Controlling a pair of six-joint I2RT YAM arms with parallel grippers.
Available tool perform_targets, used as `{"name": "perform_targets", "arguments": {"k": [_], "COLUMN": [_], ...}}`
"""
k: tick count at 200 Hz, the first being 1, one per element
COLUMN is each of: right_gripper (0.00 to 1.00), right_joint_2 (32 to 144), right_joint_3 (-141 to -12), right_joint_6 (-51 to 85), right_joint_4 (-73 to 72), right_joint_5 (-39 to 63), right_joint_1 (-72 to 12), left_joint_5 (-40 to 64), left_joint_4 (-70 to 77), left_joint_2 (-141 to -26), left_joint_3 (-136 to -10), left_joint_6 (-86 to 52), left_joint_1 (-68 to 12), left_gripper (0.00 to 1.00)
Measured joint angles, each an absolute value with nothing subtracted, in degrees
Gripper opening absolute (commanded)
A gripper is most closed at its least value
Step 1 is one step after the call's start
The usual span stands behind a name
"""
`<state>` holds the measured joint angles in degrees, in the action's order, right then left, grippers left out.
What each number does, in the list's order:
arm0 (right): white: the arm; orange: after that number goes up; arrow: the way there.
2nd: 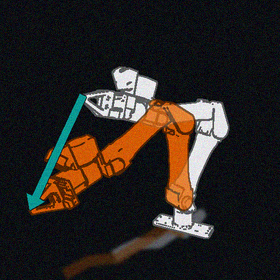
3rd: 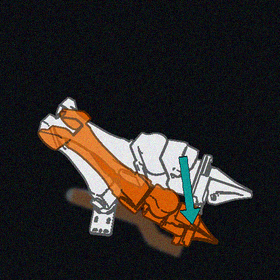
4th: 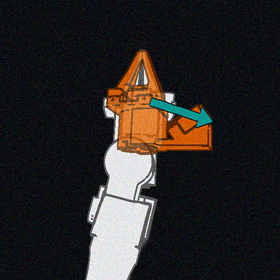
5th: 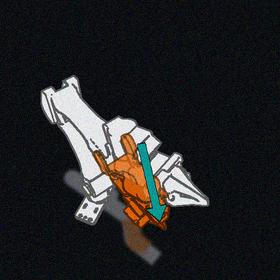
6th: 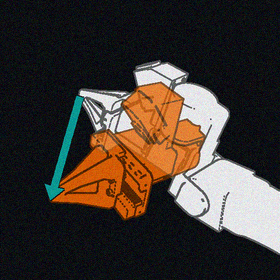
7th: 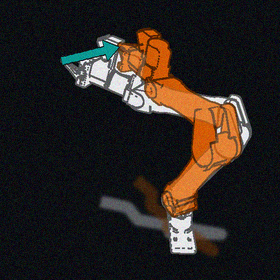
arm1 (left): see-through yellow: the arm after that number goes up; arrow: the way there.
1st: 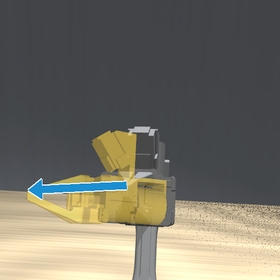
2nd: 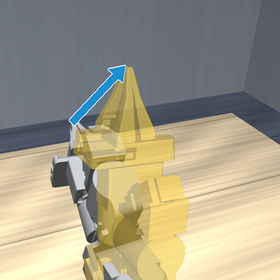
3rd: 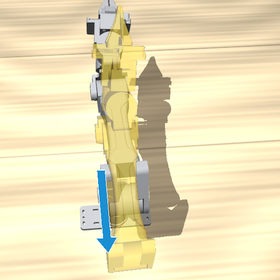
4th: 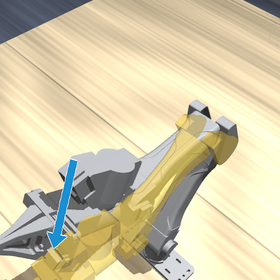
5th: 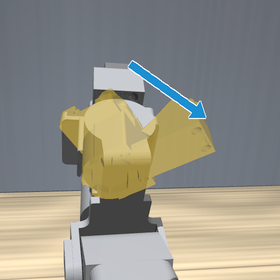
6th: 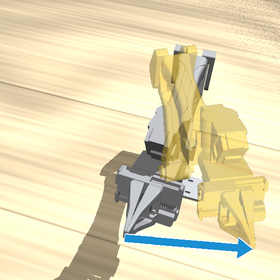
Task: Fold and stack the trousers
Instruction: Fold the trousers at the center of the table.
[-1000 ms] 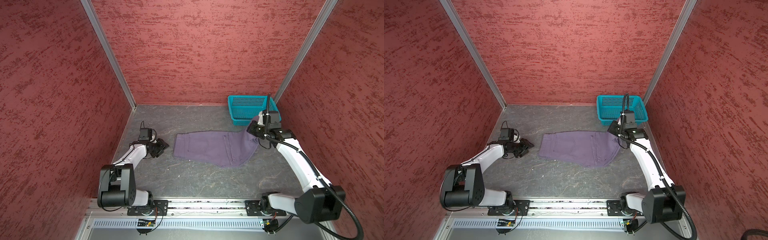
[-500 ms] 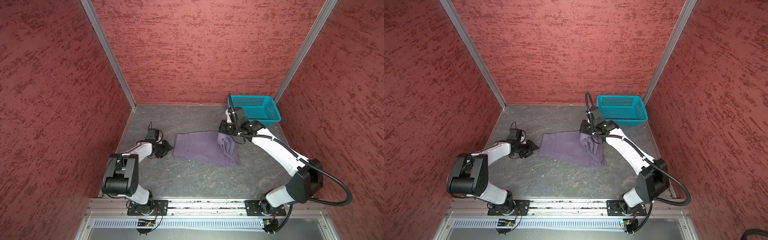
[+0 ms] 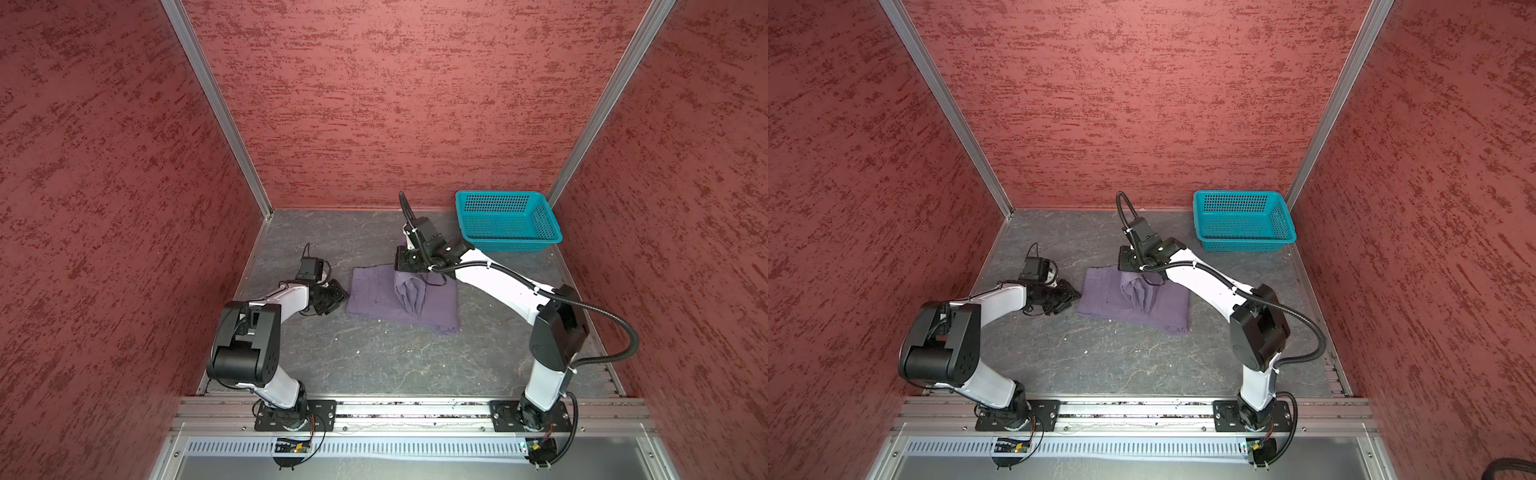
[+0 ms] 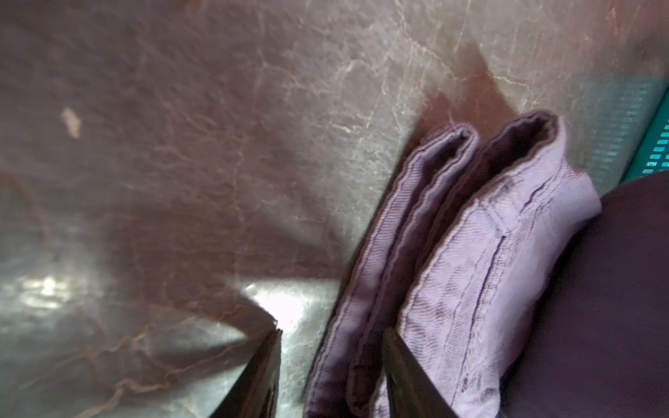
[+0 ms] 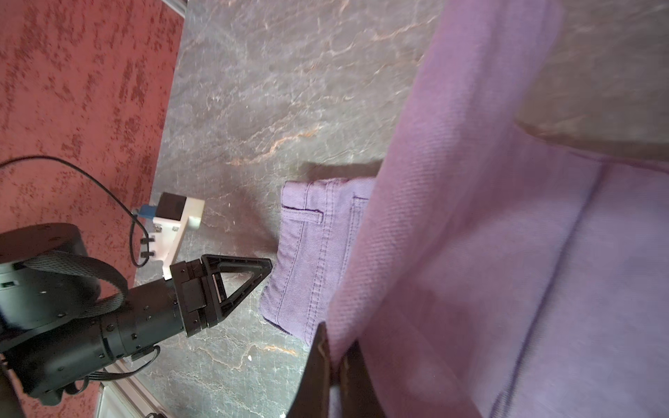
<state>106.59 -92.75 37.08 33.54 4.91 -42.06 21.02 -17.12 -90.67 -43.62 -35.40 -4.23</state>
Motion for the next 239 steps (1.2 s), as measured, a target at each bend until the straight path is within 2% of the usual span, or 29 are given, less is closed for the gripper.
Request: {"name": "perform_targets", "arguments": {"k": [115, 130, 144, 176, 213, 239], "right_gripper": [0.03, 0.10, 0.24, 0.32, 0.33, 0.28], "right_joint_2": [116.27, 117.97, 119.90, 123.09, 123.57, 122.89], "right_joint_3": [-97.58, -98.50, -99.92, -102.26, -102.76, -102.65], "right_joint_6": [36.77, 36.38, 36.07, 35.05, 33.89, 31.31], "right_joint_4": [33.32, 33.52, 33.71, 33.23, 32.56, 32.36], "right_joint_5": [6.33, 6.37, 6.79, 9.47, 12.03, 11.62], "right_joint_1": [-47.72, -49.04, -50.26, -51.99, -52.49, -52.29], "left_joint_5": [21.19, 21.19, 21.17, 21.04, 20.88, 20.64], "left_joint_4": [-15.53, -15.42, -15.38, -15.40, -15.51, -16.82], "left_joint_2": [-91.50, -91.79, -91.88, -91.94, -91.94, -91.74], "left_joint_3": [-43.90, -44.16, -44.29, -44.38, -44.45, -44.80], "left_joint_6": [-35.68, -35.77, -35.79, -35.79, -35.77, -35.75], "left_joint_1": [-4.84, -5.04, -5.23, -5.54, -5.61, -5.58], "left_gripper": [0.45, 0.45, 0.45, 0.45, 0.44, 0.44]}}
